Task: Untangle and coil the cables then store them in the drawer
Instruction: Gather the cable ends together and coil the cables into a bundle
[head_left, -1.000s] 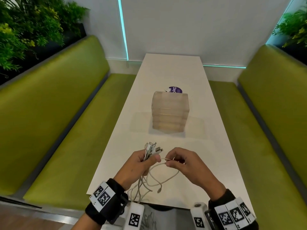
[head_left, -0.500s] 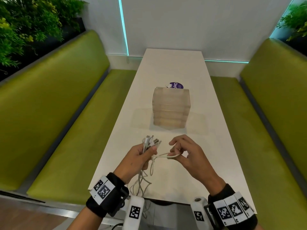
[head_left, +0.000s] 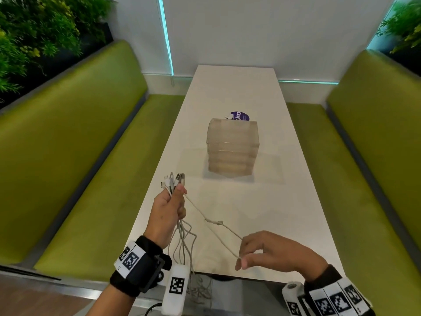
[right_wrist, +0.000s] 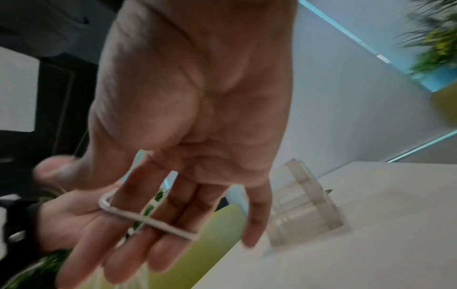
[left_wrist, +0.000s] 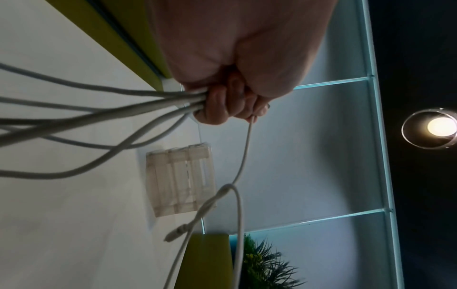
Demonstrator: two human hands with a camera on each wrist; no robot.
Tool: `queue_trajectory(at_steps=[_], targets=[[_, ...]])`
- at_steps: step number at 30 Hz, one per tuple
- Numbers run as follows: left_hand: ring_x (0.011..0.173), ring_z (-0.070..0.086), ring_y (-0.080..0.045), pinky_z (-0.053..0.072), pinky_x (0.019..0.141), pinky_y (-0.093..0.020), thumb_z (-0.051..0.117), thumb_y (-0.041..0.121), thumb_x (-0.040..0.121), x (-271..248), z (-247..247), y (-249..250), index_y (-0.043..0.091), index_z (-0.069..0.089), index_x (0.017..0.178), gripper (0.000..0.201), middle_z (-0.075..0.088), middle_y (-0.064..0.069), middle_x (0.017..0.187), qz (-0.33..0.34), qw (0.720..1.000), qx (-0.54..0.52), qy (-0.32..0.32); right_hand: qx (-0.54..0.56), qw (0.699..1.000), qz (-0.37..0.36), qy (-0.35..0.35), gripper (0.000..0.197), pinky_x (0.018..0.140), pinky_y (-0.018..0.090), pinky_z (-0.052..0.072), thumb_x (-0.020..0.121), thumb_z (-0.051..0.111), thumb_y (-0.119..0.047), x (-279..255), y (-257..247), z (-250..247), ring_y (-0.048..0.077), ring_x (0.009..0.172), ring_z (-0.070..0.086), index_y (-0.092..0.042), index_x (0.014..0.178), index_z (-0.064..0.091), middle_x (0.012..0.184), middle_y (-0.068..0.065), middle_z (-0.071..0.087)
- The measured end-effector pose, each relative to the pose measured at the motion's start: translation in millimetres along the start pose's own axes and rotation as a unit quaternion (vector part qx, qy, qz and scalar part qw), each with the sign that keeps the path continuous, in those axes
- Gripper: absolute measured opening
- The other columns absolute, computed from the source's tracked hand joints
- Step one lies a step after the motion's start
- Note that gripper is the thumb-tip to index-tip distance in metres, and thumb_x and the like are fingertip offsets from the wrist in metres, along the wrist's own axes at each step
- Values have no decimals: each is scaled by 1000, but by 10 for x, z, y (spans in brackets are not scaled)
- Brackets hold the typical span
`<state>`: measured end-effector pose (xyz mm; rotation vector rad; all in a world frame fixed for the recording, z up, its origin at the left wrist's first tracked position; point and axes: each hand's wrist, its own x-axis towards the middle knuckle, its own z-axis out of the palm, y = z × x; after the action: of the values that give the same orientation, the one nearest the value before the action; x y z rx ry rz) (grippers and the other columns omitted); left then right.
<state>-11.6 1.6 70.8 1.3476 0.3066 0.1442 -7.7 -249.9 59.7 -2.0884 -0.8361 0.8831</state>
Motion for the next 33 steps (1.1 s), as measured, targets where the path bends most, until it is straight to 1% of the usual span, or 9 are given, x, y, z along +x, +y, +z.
queue_trajectory(at_steps=[3, 6, 10, 13, 16, 23, 27, 30, 33], targets=[[45, 19, -8, 23, 43, -19, 43, 24, 100, -12, 50, -24, 10, 49, 78, 27, 25, 11, 49, -7, 1000, 17, -19, -31, 998, -30, 49, 39, 75, 13, 37, 86, 52, -57, 55, -24, 77, 3, 80, 55, -27, 87, 76, 79, -19, 62], [47, 18, -9, 21, 44, -21, 44, 26, 99, -40, 126, -26, 11, 49, 77, 27, 24, 10, 51, -13, 999, 27, -43, -16, 994, -12, 104, 29, 75, 6, 28, 83, 60, -55, 101, -147, 91, 1, 89, 51, -36, 104, 65, 86, -13, 64], [47, 20, -10, 24, 44, -20, 44, 28, 99, -96, 237, -37, 11, 48, 78, 27, 25, 8, 51, -21, 996, 40, -80, 29, 986, -11, 166, 42, 85, 19, 38, 74, 59, -64, 256, -326, 207, 1, 79, 55, -40, 107, 55, 65, -10, 66], [46, 23, -10, 25, 45, -22, 45, 29, 98, -115, 280, -63, 10, 50, 80, 27, 28, 8, 50, -27, 993, 60, -95, 23, 975, -48, 215, 15, 77, 32, 49, 87, 58, -47, 374, -387, 238, 5, 72, 61, -35, 94, 59, 67, -8, 68], [45, 23, -9, 26, 44, -22, 45, 29, 98, -86, 254, -70, 10, 49, 80, 27, 29, 10, 50, -27, 994, 65, -80, -4, 969, -84, 234, 6, 78, 31, 49, 91, 59, -32, 393, -377, 207, 5, 79, 62, -30, 87, 63, 81, -11, 69], [43, 25, -7, 26, 44, -21, 44, 28, 99, 19, 38, -62, 11, 47, 78, 28, 29, 11, 51, -18, 995, 95, -27, 120, 953, -191, 202, 25, 103, 28, 39, 85, 61, -1, 152, -337, 82, 18, 106, 60, -25, 82, 67, 89, -8, 67], [48, 21, -9, 24, 46, -21, 44, 26, 99, 67, -99, -14, 10, 44, 79, 26, 24, 7, 55, -19, 998, 67, 0, 102, 978, -147, 105, 16, 114, 26, 26, 86, 64, -5, -47, -246, -29, 15, 115, 59, -19, 80, 69, 92, -7, 70], [48, 20, -9, 25, 47, -21, 42, 25, 100, 41, -127, 6, 11, 43, 76, 28, 23, 6, 55, -10, 999, 36, -14, 46, 997, -62, 13, 3, 105, 31, 38, 84, 69, -22, -129, -150, -76, 7, 101, 62, -22, 82, 72, 90, -7, 70], [53, 35, -9, 34, 55, -20, 39, 26, 100, 14, -119, -33, 13, 52, 78, 29, 39, 2, 64, -28, 999, 14, -32, -2, 997, -6, -75, 13, 90, 30, 48, 82, 71, -25, -80, -87, 36, 1, 88, 61, -17, 91, 74, 89, -11, 67]])
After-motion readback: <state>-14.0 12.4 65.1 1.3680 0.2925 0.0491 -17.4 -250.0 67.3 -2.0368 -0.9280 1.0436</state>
